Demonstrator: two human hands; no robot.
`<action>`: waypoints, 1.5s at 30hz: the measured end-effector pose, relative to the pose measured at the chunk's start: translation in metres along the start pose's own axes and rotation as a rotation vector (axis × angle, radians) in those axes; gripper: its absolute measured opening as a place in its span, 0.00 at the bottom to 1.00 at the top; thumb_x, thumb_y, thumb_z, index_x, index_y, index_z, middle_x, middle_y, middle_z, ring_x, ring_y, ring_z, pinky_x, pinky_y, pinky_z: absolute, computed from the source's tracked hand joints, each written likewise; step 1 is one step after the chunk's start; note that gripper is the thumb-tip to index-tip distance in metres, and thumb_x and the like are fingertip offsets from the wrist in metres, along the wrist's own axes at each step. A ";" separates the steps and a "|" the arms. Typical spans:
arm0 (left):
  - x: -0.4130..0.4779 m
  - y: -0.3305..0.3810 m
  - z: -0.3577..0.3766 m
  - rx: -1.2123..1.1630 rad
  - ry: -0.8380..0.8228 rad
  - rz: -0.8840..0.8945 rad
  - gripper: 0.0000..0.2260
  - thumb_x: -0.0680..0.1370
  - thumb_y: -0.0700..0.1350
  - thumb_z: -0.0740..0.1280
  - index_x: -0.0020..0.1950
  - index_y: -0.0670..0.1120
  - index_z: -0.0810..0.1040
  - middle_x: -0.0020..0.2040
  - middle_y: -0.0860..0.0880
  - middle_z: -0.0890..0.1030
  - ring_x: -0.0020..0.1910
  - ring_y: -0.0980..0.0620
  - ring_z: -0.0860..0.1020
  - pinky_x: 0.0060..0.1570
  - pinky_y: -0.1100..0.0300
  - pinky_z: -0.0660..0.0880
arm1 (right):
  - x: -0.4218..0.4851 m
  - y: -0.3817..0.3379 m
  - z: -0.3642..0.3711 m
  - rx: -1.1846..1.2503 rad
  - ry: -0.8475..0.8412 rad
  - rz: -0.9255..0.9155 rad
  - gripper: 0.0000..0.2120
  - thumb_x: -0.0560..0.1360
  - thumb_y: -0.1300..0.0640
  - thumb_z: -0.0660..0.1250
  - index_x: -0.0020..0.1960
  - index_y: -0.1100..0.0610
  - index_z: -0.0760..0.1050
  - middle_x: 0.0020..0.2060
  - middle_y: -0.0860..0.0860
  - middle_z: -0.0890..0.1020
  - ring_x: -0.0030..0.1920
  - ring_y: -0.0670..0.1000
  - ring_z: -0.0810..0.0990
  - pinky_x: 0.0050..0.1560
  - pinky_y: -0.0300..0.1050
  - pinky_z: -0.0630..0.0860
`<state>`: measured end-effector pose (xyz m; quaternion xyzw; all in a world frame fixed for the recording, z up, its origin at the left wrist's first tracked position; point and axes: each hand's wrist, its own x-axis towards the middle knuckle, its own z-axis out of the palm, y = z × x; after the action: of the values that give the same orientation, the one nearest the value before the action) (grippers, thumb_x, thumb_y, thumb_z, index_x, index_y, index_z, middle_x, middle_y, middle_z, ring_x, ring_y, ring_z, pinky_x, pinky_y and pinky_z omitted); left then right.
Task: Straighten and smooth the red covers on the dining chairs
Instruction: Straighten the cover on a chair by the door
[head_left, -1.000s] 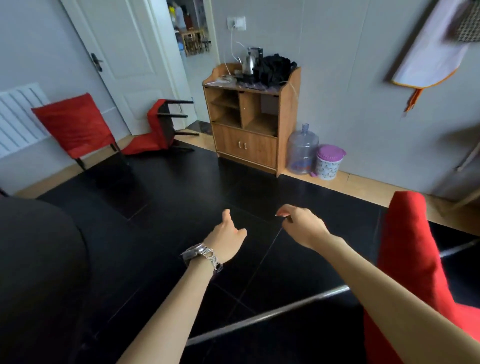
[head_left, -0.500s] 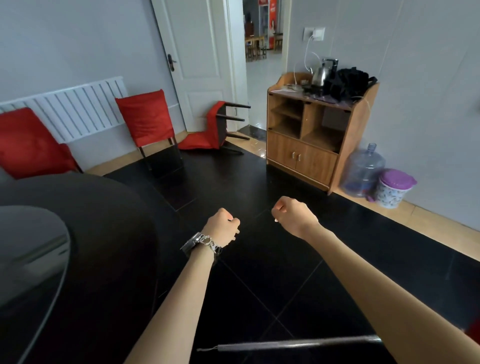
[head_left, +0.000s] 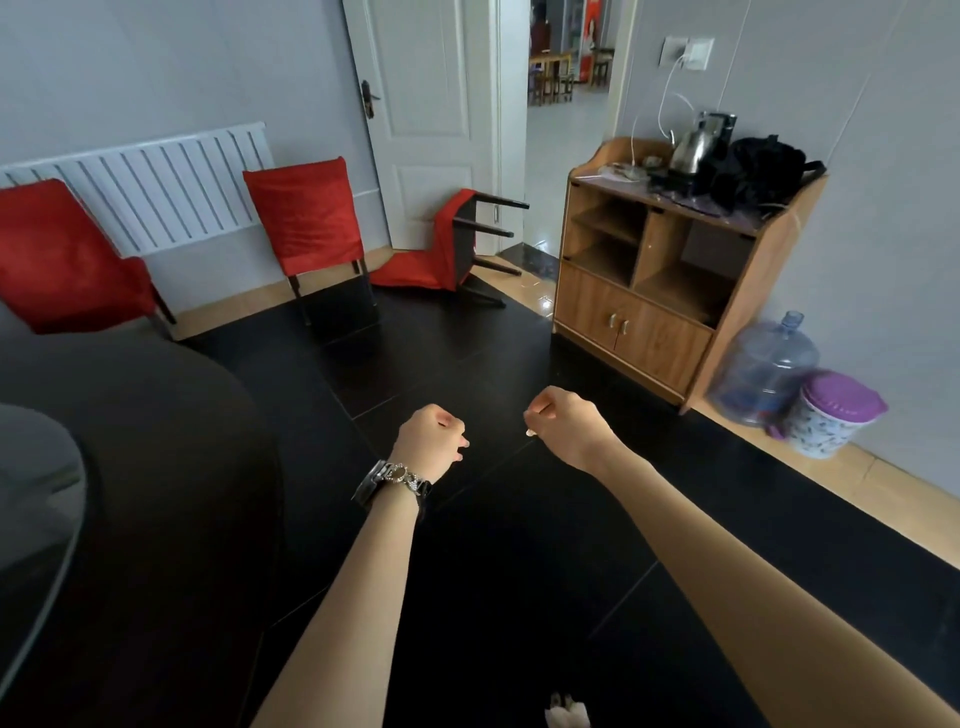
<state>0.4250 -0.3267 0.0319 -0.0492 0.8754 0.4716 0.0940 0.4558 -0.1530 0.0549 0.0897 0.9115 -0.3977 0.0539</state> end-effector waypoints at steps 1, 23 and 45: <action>0.013 0.007 0.004 -0.016 0.021 0.002 0.05 0.79 0.42 0.60 0.48 0.45 0.75 0.35 0.55 0.80 0.30 0.60 0.77 0.29 0.67 0.70 | 0.014 0.002 -0.005 0.014 -0.001 -0.007 0.10 0.79 0.53 0.61 0.58 0.55 0.73 0.52 0.53 0.79 0.51 0.52 0.78 0.53 0.49 0.77; 0.215 0.065 -0.002 0.539 0.265 -0.121 0.10 0.81 0.51 0.58 0.56 0.49 0.76 0.41 0.54 0.75 0.35 0.54 0.72 0.30 0.61 0.64 | 0.267 -0.017 -0.010 -0.332 0.015 -0.157 0.13 0.80 0.48 0.57 0.61 0.51 0.69 0.51 0.49 0.79 0.51 0.51 0.77 0.58 0.52 0.69; 0.511 0.020 -0.096 0.470 0.097 -0.136 0.09 0.81 0.50 0.57 0.54 0.49 0.75 0.34 0.57 0.71 0.30 0.59 0.70 0.29 0.62 0.64 | 0.533 -0.121 0.085 -0.424 -0.175 -0.137 0.12 0.81 0.51 0.57 0.61 0.53 0.72 0.54 0.49 0.79 0.54 0.51 0.77 0.61 0.50 0.69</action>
<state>-0.0896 -0.3944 -0.0081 -0.1074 0.9592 0.2447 0.0924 -0.0884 -0.2324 -0.0066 -0.0203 0.9705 -0.2064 0.1231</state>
